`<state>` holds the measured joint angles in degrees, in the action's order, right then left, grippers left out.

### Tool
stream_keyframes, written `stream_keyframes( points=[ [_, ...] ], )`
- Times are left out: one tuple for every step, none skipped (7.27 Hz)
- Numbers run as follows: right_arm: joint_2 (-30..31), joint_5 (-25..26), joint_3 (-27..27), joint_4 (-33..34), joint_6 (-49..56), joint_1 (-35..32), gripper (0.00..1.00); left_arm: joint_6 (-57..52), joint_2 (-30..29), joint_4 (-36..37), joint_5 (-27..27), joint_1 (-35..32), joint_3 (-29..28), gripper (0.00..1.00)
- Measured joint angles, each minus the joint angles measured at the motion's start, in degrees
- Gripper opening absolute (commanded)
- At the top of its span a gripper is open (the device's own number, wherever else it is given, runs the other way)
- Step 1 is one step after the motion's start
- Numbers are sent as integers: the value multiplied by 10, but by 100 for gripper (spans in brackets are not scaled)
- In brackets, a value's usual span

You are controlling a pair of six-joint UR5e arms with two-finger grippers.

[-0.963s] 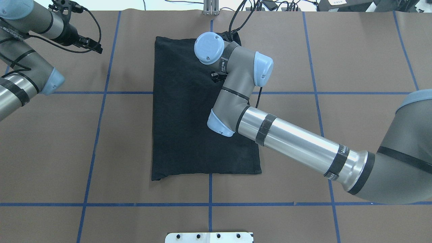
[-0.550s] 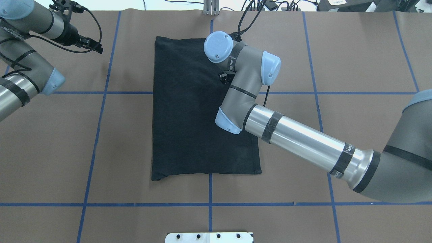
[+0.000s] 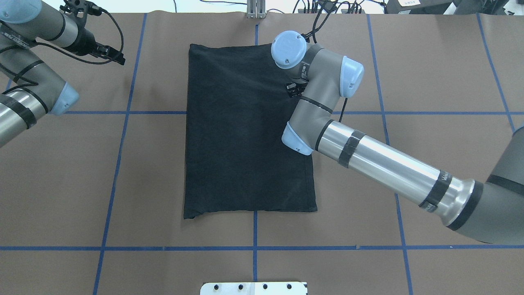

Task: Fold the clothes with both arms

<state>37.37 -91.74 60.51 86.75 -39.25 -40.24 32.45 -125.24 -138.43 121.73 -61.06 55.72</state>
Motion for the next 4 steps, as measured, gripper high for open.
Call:
stream_keyframes(
  points=[
    [38,-2,43,1,23,-10,100,3,-1,0,0,0,0,100],
    [61,-14,73,5,38,-22,100,8,-1,0,0,1,2,100],
    [63,-40,86,14,43,-34,100,13,-1,0,0,1,6,100],
    [56,-75,93,21,37,-45,100,27,-1,0,1,2,14,100]
  ],
)
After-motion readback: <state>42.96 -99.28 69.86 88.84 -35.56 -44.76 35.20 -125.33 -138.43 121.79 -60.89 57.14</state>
